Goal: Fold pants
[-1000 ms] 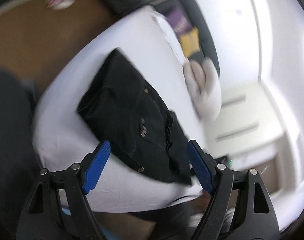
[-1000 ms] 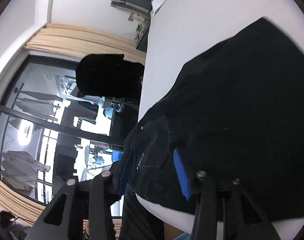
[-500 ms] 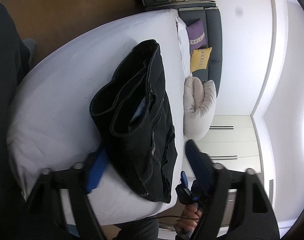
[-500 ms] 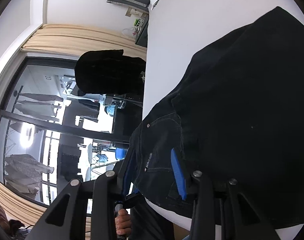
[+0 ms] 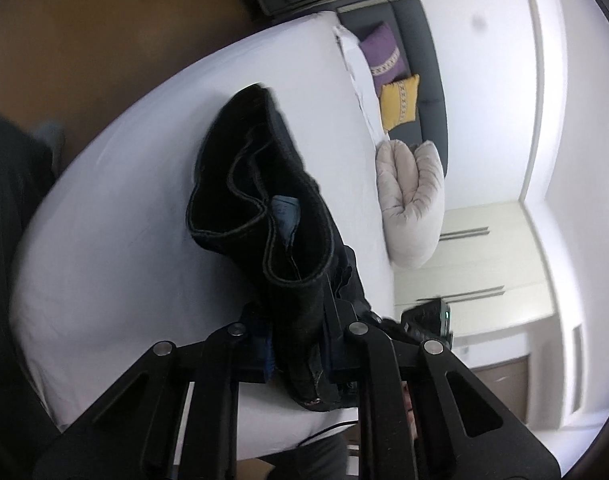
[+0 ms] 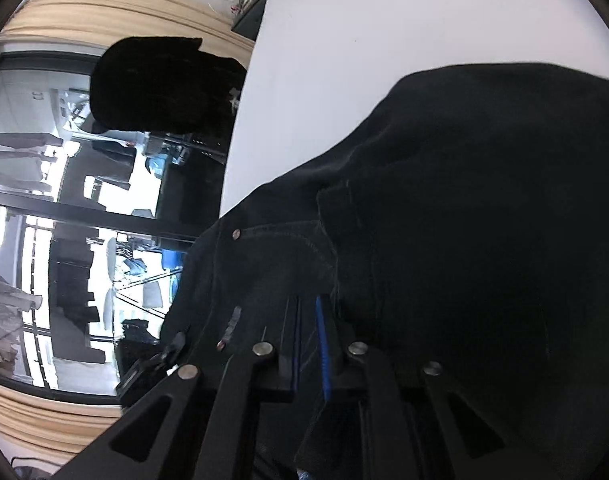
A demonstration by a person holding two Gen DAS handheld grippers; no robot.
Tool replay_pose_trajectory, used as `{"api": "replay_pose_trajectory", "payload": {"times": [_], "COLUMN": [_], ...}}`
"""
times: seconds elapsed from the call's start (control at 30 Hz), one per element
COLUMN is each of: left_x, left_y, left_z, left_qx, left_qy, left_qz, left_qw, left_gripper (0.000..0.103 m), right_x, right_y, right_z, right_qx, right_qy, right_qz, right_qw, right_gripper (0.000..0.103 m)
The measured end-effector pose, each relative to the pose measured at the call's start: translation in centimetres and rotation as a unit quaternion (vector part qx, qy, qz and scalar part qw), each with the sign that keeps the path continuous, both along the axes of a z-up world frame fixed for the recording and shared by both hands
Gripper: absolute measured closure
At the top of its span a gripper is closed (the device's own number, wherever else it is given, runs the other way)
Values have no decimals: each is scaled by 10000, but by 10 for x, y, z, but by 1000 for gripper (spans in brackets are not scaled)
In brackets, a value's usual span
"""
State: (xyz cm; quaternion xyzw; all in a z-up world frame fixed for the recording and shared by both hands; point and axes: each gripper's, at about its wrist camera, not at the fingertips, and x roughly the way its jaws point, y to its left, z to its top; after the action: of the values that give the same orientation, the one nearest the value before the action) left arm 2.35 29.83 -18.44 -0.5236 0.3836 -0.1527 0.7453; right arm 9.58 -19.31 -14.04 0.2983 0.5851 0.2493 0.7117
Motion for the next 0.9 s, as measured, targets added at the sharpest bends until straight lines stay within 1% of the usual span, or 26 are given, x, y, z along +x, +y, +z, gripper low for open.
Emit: {"api": "replay_pose_trajectory", "payload": {"times": [0.07,0.13,0.2,0.27,0.37,0.43,0.53,0.57,0.6,0.63,0.67,0.73,0.77,0.8,0.83,0.87,0.9], "left_x": [4,8,11,15,26,38,52,52,55,59,63,76,81,85,88,89,88], "left_y": [-5,-12,-20,-30,-54,-69,-102,-115,-128,-145,-163,-202,-230,-254,-278,-306,-325], "left_z": [12,28,44,58,83,99,124,131,137,144,150,157,159,159,157,153,150], "left_qx": [223,440,675,893,1296,1508,1922,2051,2177,2339,2465,2734,2906,3026,3117,3236,3331], "left_qy": [-98,-212,-328,-445,-710,-868,-1111,-1182,-1255,-1360,-1431,-1561,-1640,-1702,-1747,-1836,-1903], "left_qz": [-72,-149,-211,-277,-435,-552,-843,-949,-1052,-1215,-1378,-1716,-1972,-2206,-2413,-2686,-2865], "left_qw": [9997,9987,9970,9946,9881,9832,9714,9669,9622,9550,9486,9335,9218,9115,9023,8885,8779], "left_gripper": [88,88,89,89,89,89,89,89,89,89,89,89,89,89,89,89,89], "right_x": [7,8,7,4,-2,-5,-6,-6,-8,-9,-10,-12,-11,-11,-11,-12,-13], "right_y": [4,3,0,1,3,1,-10,-15,-25,-33,-49,-76,-93,-104,-112,-125,-133], "right_z": [-15,-27,-32,-32,-34,-35,-32,-25,-14,-6,5,22,34,42,48,56,61], "right_qx": [-262,-409,-333,-438,-549,-473,-252,-162,-48,93,344,743,1066,1251,1340,1454,1560], "right_qy": [205,317,334,239,93,20,-5,-20,-129,-230,-361,-469,-557,-629,-676,-762,-835], "right_qz": [101,96,59,109,71,13,26,-16,-155,-262,-451,-690,-697,-677,-663,-624,-566], "right_qw": [9994,9986,9989,9987,9984,9989,9997,9999,9998,9993,9977,9937,9903,9878,9864,9845,9826], "right_gripper": [93,103,103,103,103,103,103,100,93,73,48,30,27,26,21,15,12]}}
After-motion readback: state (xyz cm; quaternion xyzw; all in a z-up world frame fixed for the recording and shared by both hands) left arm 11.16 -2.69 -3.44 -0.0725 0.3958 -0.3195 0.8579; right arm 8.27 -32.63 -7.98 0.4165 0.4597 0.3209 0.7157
